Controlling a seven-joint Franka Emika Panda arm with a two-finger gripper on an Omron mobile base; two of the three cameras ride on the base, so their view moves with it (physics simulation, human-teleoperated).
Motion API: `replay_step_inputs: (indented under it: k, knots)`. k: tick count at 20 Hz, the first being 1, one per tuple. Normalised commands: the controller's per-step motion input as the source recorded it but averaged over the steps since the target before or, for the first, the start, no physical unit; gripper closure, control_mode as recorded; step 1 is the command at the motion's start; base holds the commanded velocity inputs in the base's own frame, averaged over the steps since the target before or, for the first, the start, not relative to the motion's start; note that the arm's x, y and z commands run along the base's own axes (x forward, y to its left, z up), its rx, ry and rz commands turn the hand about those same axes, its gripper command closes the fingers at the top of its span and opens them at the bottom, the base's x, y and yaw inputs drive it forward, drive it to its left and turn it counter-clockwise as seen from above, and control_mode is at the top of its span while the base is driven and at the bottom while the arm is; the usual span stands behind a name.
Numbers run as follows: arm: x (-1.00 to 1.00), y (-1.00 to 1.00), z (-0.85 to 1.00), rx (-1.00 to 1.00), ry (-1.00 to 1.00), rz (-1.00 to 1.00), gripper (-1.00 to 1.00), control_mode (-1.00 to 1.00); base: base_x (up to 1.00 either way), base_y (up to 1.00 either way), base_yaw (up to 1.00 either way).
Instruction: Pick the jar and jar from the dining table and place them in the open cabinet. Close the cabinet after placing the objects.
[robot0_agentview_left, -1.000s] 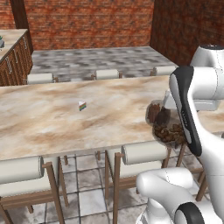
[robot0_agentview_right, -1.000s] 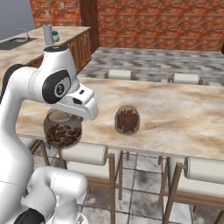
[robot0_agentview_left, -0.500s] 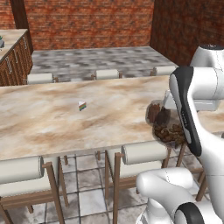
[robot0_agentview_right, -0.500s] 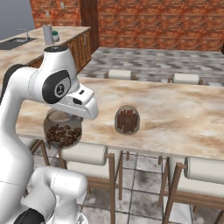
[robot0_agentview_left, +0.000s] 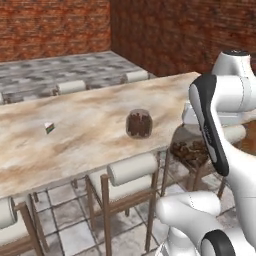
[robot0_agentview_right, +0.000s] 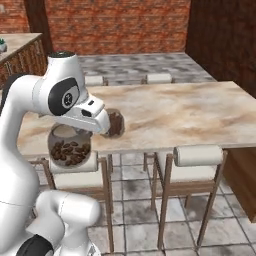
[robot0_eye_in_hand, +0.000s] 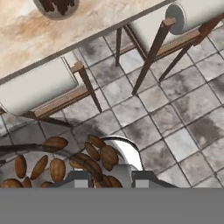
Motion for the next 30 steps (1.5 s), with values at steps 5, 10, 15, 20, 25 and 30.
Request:
replay_step_inputs:
  k: [5, 10, 15, 20, 25, 30]
  knots:
    - [0.00, 0.00, 0.00, 0.00, 0.00, 0.00, 1.00, 1.00, -0.37, 0.00, -0.78]
    - [0.00, 0.00, 0.00, 0.00, 0.00, 0.00, 1.00, 1.00, -0.24, 0.00, -0.79]
    - [0.00, 0.00, 0.00, 0.00, 0.00, 0.00, 1.00, 1.00, -0.15, -0.06, -0.66]
    - [0.00, 0.00, 0.00, 0.00, 0.00, 0.00, 1.00, 1.00, -0.09, 0.02, -0.59]
    - [0.00, 0.00, 0.00, 0.00, 0.00, 0.00, 1.00, 1.00, -0.08, 0.06, -0.57]
    - [0.00, 0.00, 0.00, 0.00, 0.00, 0.00, 1.00, 1.00, -0.11, 0.00, -0.49]
